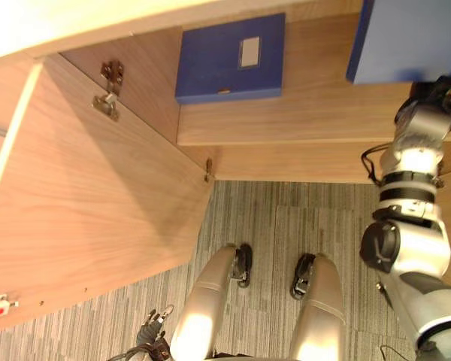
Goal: Walk over to the cabinet, pick up the folder, carry it to the office cabinet, place the folder inside the office cabinet, then close the office cabinet door
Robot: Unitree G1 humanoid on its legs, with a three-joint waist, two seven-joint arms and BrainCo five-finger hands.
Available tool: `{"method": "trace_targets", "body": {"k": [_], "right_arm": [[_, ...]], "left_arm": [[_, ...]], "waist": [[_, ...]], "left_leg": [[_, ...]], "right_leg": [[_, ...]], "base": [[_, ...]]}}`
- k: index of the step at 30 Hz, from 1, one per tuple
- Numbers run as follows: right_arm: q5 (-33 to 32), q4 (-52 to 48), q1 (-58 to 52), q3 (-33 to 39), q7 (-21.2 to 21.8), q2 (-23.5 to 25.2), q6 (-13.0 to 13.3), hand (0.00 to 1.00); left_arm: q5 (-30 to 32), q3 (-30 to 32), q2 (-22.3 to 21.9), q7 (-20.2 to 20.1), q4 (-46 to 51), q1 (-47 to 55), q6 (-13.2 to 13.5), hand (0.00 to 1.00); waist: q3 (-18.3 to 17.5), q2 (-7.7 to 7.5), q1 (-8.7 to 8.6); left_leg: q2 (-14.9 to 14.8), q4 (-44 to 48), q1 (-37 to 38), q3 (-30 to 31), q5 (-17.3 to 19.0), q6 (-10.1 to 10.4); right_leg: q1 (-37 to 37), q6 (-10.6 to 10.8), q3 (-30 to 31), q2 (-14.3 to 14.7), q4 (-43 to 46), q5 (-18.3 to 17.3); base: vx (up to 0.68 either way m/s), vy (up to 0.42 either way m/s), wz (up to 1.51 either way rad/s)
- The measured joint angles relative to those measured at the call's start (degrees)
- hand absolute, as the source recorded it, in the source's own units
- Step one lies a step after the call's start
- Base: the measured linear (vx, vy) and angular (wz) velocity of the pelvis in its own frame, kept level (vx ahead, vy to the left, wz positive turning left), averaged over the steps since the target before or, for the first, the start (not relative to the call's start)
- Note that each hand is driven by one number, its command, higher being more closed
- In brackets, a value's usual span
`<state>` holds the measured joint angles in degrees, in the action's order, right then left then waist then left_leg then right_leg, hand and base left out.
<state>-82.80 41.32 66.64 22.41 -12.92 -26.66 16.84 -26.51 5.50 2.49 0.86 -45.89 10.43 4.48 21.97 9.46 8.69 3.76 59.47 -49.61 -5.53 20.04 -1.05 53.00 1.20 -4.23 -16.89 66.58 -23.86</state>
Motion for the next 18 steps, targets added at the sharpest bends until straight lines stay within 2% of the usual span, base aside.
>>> {"method": "trace_targets", "body": {"k": [6, 10, 12, 16, 17, 18], "right_arm": [[-4.03, 4.94, 7.96, -2.44, -5.6, -3.7, -0.21, 1.0], [-6.12, 6.08, 8.92, -4.03, -8.86, -5.86, -0.17, 1.0], [-6.11, 6.16, 9.14, -4.01, -10.61, -6.79, 0.57, 1.0], [-5.98, 5.56, 11.21, -4.51, -11.1, -8.89, 3.11, 1.0], [-6.02, 5.47, 11.73, -4.49, -11.13, -9.29, 3.36, 0.0], [-6.07, 5.45, 12.43, -4.42, -11.41, -10.01, 3.68, 0.0]], "left_arm": [[-0.8, -2.63, 0.67, 1.19, 2.2, 0.18, -0.72, 0.0], [-0.89, -4.2, 1.18, 2.05, 3.88, 0.62, -0.88, 0.0], [-1.04, -4.5, 1.19, 2.24, 3.9, 0.87, -0.88, 0.0], [-1.05, -4.8, 1.04, 3.21, 3.64, 2.38, -1.09, 0.0], [-1.05, -4.8, 0.98, 3.27, 3.39, 2.41, -1.19, 0.0], [-1.05, -4.81, 0.82, 3.3, 2.58, 2.47, -1.39, 0.0]], "waist": [[1.7, 0.92, 0.42], [2.98, 1.43, 0.45], [3.67, 1.72, 0.27], [4.44, 1.85, 0.36], [4.79, 1.89, 0.32], [4.91, 1.88, 0.16]], "left_leg": [[0.51, 1.77, -5.17, 0.28, -0.64, 0.9], [1.27, 2.06, -7.54, 0.61, -1.12, 1.38], [1.91, 2.15, -8.68, 0.75, -1.32, 1.7], [2.31, 2.91, -10.61, 0.82, -1.41, 1.9], [2.5, 2.91, -10.57, 0.85, -1.46, 1.98], [3.07, 2.83, -10.67, 0.97, -1.58, 2.18]], "right_leg": [[5.71, -0.77, -0.02, -1.11, 3.57, -0.89], [8.48, -1.03, 0.0, -2.07, 5.37, -1.74], [9.87, -1.04, 0.02, -2.96, 6.49, -2.33], [12.16, -1.26, 0.03, -3.67, 8.34, -2.89], [12.16, -1.35, 0.03, -3.89, 8.57, -3.1], [12.34, -1.31, 0.07, -4.52, 9.02, -3.6]], "base": [[-0.01, -0.053, 0.14], [0.02, -0.054, 0.18], [0.04, -0.061, 0.21], [0.05, -0.053, 0.14], [0.03, -0.033, 0.19], [0.04, -0.043, 0.2]]}}
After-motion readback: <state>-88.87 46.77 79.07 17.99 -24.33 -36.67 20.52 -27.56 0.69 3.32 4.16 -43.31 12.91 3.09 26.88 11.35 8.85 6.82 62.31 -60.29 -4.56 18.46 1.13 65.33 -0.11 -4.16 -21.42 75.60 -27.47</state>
